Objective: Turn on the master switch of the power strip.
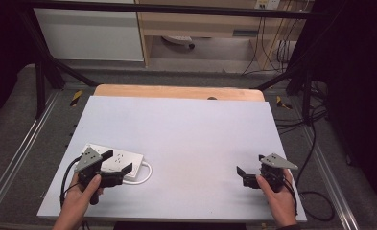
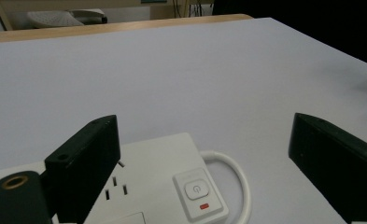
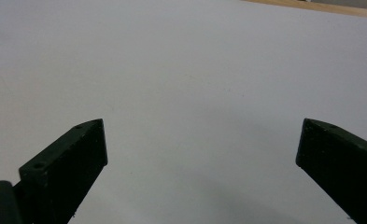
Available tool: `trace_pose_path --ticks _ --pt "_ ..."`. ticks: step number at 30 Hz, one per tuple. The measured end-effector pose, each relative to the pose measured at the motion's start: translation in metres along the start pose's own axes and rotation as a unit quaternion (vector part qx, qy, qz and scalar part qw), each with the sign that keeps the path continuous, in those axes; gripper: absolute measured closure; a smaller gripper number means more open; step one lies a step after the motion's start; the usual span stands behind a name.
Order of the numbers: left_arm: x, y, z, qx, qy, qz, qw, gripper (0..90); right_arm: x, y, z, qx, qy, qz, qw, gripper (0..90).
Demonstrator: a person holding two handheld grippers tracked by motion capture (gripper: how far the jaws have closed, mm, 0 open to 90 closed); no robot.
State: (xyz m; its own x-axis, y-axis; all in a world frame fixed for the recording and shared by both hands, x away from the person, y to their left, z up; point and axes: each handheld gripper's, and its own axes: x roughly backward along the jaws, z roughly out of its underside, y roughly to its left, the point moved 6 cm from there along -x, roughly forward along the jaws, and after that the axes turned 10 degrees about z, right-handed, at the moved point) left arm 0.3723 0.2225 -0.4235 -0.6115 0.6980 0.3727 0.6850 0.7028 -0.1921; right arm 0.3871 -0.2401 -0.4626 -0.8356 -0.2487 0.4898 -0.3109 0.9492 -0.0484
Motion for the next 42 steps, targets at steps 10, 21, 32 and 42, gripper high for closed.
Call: trace_pose_path --ticks 10,21,32,42 --pt "0.02 0.008 -0.003 0.004 -0.017 -0.013 0.9998 9.0 0.0 0.0 0.0 0.001 0.0 0.001 1.0 2.5" --pt "0.042 0.021 0.001 0.012 -0.031 -0.032 0.9989 8.7 0.0 0.0 0.0 0.0 0.001 0.002 1.0 2.5" --pt "0.059 0.036 0.01 0.018 -0.035 -0.056 0.9976 8.7 0.0 0.0 0.001 0.0 0.001 0.002 1.0 2.6" --pt "0.074 0.05 0.022 0.02 -0.031 -0.075 0.9965 8.8 -0.002 -0.002 0.002 -0.001 0.005 0.01 0.9999 2.7"
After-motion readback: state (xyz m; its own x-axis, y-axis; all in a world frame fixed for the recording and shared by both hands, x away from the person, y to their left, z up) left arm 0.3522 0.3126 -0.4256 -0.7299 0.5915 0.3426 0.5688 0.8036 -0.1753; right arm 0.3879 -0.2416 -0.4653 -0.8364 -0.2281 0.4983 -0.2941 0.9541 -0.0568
